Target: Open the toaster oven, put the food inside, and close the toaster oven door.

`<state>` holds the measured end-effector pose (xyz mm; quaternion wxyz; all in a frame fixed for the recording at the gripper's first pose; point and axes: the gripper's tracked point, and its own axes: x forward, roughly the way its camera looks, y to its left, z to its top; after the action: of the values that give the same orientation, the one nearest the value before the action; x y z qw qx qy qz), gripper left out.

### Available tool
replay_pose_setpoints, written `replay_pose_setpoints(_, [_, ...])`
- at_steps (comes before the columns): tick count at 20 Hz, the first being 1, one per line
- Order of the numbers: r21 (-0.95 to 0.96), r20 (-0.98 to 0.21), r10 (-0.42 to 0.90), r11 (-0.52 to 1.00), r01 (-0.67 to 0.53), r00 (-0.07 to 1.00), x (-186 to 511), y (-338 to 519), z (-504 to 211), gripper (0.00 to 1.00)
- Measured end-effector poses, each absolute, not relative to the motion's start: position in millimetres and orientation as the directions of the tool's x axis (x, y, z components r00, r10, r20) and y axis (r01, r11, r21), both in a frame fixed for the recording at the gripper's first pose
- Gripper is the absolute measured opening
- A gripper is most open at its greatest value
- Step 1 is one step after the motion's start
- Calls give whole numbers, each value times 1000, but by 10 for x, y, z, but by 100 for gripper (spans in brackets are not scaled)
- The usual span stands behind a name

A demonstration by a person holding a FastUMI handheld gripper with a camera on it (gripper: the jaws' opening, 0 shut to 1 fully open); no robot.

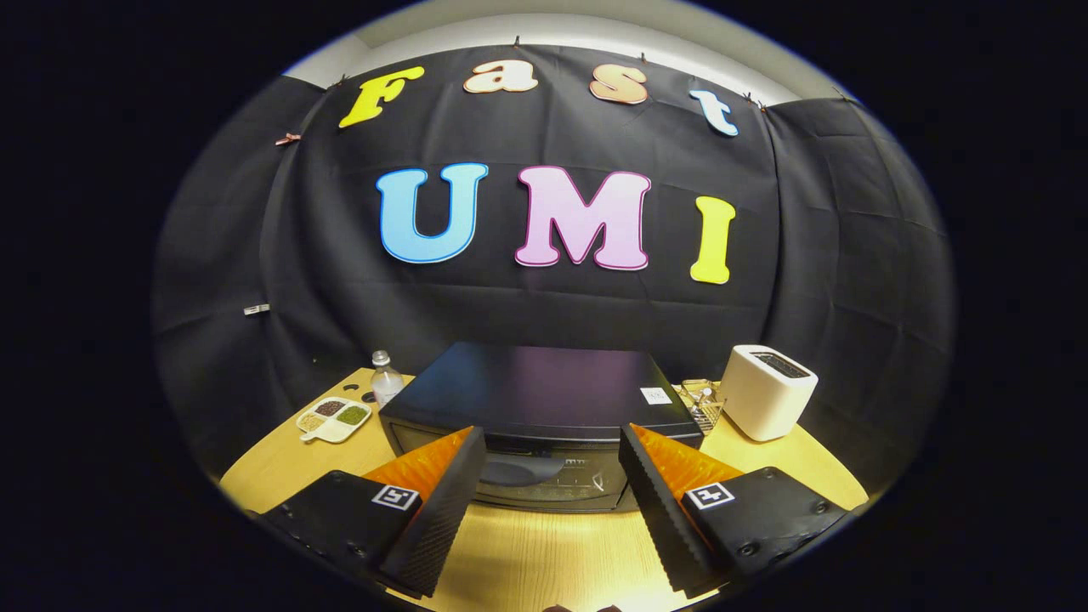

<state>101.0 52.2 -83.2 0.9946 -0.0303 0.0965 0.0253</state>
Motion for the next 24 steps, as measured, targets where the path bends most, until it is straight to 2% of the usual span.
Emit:
replay_pose_setpoints(8, [-66, -314, 56, 995, -80, 948, 1401, 826, -1409, 98])
replay_pose_setpoints(13, [0, -328, 52, 998, -55, 943, 1448, 881, -1408, 97])
replay_pose_setpoints(24, [-4, -335, 69, 997, -74, 940, 1423, 892, -1432, 98])
